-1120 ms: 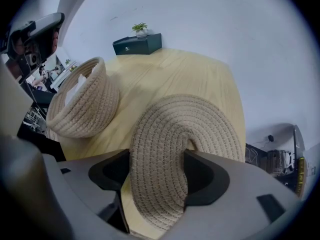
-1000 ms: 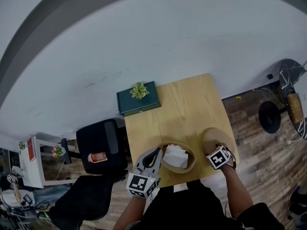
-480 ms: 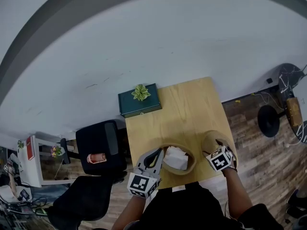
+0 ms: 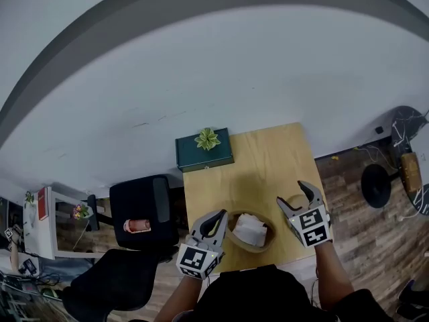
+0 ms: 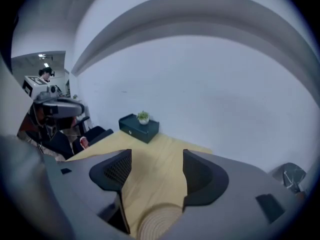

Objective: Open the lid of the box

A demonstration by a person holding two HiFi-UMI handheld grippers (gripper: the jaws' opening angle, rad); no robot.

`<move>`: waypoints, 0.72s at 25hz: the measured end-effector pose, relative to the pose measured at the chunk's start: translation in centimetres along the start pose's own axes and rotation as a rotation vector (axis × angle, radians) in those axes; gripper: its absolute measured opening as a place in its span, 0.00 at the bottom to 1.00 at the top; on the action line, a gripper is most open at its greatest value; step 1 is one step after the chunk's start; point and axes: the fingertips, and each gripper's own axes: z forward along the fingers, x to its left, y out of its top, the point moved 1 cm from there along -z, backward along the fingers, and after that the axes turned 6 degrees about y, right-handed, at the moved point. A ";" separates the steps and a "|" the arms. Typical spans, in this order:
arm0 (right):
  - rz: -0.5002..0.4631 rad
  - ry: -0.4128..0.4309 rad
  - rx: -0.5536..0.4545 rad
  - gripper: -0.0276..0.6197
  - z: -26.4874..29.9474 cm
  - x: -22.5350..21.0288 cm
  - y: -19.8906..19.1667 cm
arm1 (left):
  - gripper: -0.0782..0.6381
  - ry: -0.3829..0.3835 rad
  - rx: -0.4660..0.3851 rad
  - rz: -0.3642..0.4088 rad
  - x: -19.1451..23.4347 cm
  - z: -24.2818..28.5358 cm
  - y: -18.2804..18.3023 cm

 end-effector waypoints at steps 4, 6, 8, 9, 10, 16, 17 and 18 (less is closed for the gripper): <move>-0.017 0.004 -0.184 0.54 -1.6 1.5 5.6 | 0.14 0.021 -0.063 -0.014 0.5 -1.3 2.5; -0.034 0.002 -0.258 0.50 -2.4 2.2 7.6 | 0.14 0.034 -0.095 -0.014 0.9 -1.8 3.7; -0.051 0.004 -0.327 0.48 -3.2 3.2 9.4 | 0.14 0.054 -0.102 -0.032 1.6 -2.3 4.1; -0.061 0.007 -0.357 0.47 -3.6 3.8 10.2 | 0.14 0.065 -0.105 -0.042 2.0 -2.5 4.2; -0.072 0.010 -0.376 0.46 -4.0 4.3 10.8 | 0.14 0.077 -0.112 -0.049 2.3 -2.7 4.5; -0.146 0.020 -0.413 0.27 -5.3 7.0 13.3 | 0.14 0.112 -0.151 -0.049 3.6 -4.0 5.7; -0.146 0.021 -0.438 0.23 -5.5 7.4 13.7 | 0.14 0.117 -0.153 -0.048 3.7 -4.2 5.6; -0.142 0.019 -0.451 0.19 -5.7 7.6 14.1 | 0.14 0.121 -0.152 -0.047 3.8 -4.5 5.5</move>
